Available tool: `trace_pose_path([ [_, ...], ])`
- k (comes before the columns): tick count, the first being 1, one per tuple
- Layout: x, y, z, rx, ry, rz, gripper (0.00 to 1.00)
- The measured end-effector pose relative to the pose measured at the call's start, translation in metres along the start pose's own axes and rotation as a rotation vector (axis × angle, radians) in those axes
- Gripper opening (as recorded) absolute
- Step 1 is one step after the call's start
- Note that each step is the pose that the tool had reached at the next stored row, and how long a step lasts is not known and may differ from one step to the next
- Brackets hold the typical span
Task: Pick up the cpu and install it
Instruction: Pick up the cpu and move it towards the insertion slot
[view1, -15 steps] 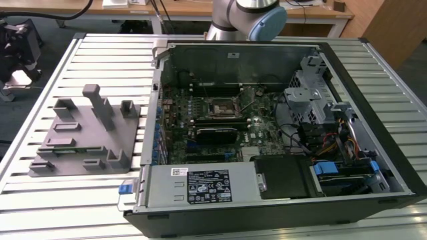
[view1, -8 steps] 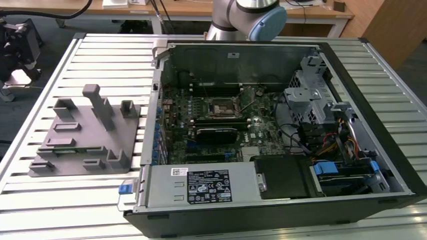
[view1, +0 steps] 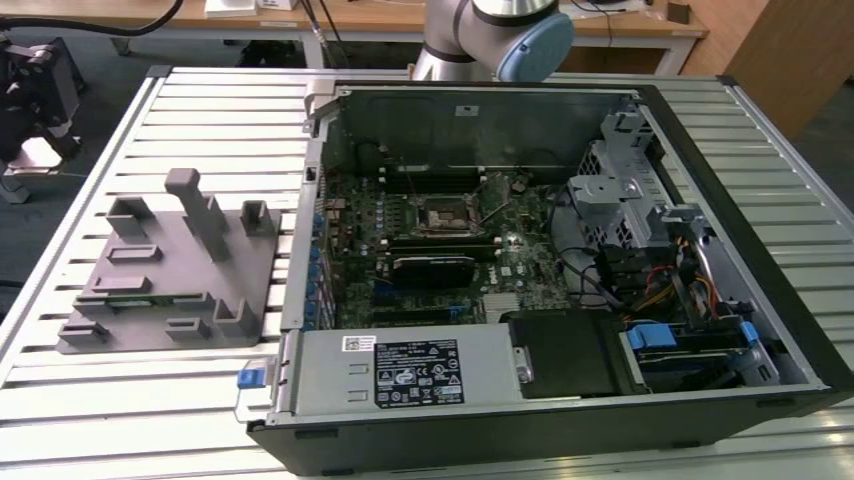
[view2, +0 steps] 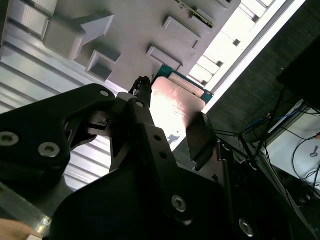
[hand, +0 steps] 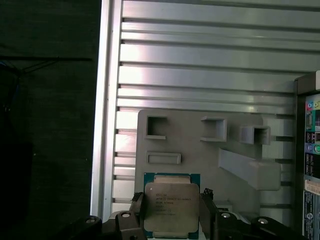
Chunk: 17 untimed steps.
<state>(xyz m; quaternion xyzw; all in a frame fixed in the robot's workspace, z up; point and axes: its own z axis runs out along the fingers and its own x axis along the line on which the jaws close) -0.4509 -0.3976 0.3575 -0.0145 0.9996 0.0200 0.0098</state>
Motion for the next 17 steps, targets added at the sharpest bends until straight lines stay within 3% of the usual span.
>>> trace_pose_path([
  [17,-0.0001,0.0004,-0.0038,0.0001,0.0001,0.0,0.53],
])
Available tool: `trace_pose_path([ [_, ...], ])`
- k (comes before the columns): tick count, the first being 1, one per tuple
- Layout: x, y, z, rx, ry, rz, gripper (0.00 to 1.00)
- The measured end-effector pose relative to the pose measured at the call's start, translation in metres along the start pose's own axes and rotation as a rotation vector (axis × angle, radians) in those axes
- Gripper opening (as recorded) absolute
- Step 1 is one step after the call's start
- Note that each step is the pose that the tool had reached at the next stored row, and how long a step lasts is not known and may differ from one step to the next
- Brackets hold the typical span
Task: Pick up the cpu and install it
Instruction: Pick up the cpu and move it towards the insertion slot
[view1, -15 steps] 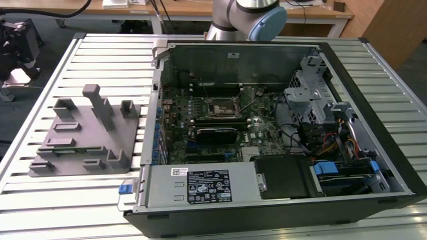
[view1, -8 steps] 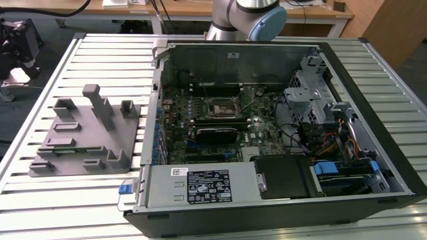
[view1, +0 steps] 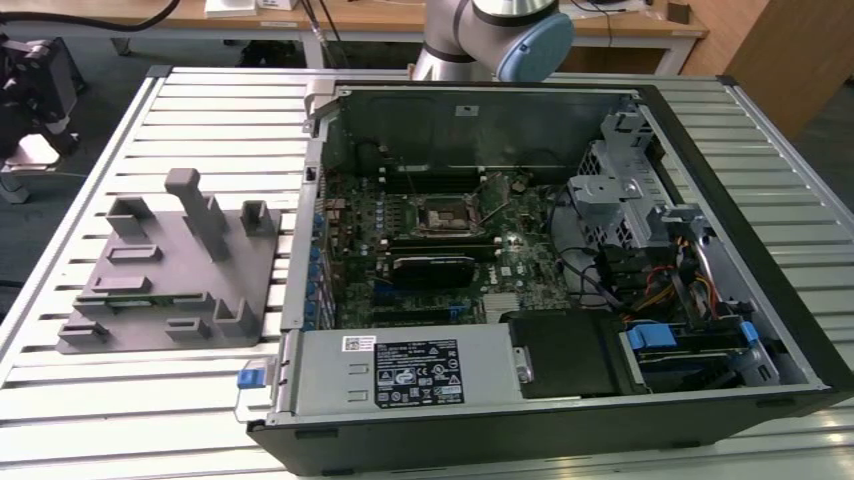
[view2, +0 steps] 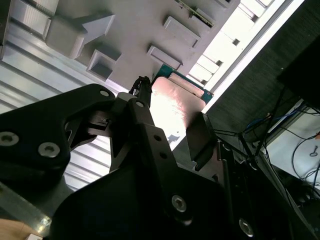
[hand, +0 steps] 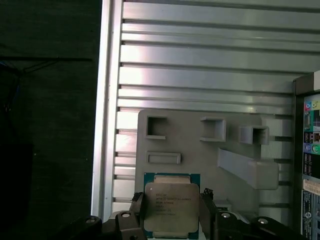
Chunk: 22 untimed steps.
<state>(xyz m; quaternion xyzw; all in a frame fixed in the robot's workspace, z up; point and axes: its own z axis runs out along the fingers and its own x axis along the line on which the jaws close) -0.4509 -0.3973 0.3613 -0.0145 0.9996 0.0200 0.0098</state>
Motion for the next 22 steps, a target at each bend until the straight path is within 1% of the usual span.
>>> trace_pose_path([
  [14,-0.0001,0.0003,-0.0039,0.0,0.0,0.0,0.53],
  [22,-0.0002,0.0006,-0.0084,0.0,-0.0001,0.0,0.53],
])
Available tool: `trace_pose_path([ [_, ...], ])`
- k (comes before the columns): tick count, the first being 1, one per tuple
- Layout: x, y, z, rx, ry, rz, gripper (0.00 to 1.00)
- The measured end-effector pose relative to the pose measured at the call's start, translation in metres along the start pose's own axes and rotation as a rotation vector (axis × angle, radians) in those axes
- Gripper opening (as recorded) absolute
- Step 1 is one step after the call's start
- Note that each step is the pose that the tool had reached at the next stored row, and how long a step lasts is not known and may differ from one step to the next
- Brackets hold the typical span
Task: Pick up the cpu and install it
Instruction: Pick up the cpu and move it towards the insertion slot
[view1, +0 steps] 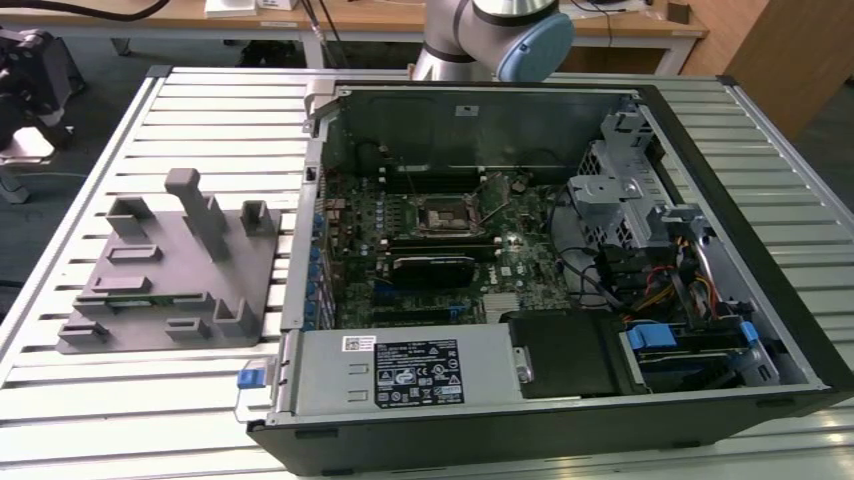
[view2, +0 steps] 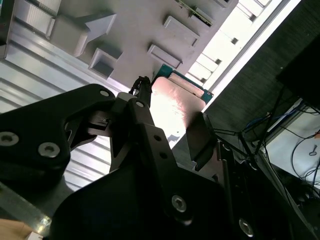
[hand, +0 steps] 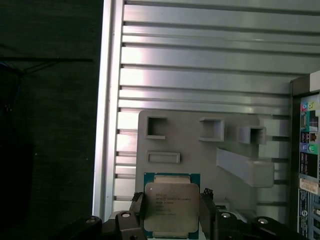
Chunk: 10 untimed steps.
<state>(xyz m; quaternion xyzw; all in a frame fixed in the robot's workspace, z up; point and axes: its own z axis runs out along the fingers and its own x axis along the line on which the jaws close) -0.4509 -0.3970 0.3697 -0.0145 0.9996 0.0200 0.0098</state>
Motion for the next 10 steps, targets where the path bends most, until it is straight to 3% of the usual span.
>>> trace_pose_path([
  [10,-0.0002,0.0007,-0.007,0.0,0.0,0.0,0.53],
])
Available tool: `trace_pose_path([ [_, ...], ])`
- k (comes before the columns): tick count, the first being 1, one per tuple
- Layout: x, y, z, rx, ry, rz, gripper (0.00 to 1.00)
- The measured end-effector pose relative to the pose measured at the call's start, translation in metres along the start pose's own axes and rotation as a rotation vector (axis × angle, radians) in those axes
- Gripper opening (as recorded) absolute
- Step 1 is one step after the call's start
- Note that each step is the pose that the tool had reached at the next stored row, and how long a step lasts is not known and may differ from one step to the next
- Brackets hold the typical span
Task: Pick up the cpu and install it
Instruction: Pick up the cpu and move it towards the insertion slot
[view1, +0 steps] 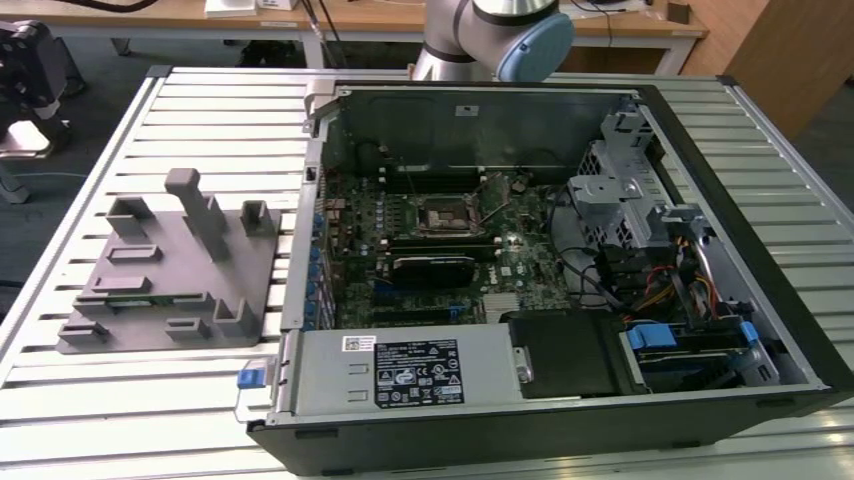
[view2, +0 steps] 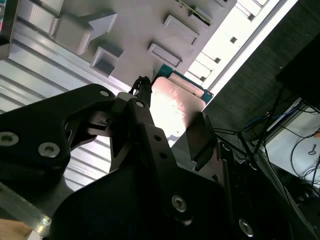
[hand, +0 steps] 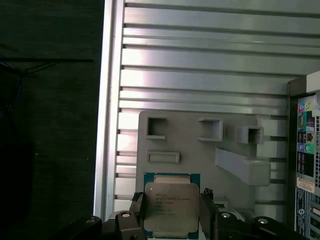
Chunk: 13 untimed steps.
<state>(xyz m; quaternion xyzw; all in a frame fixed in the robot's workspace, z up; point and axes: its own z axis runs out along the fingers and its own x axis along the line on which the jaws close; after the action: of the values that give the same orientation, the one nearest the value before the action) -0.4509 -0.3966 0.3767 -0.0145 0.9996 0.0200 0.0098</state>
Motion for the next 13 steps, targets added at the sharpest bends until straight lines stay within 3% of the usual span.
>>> trace_pose_path([
  [13,-0.0003,0.0013,-0.012,0.0,-0.0001,0.0,0.53],
])
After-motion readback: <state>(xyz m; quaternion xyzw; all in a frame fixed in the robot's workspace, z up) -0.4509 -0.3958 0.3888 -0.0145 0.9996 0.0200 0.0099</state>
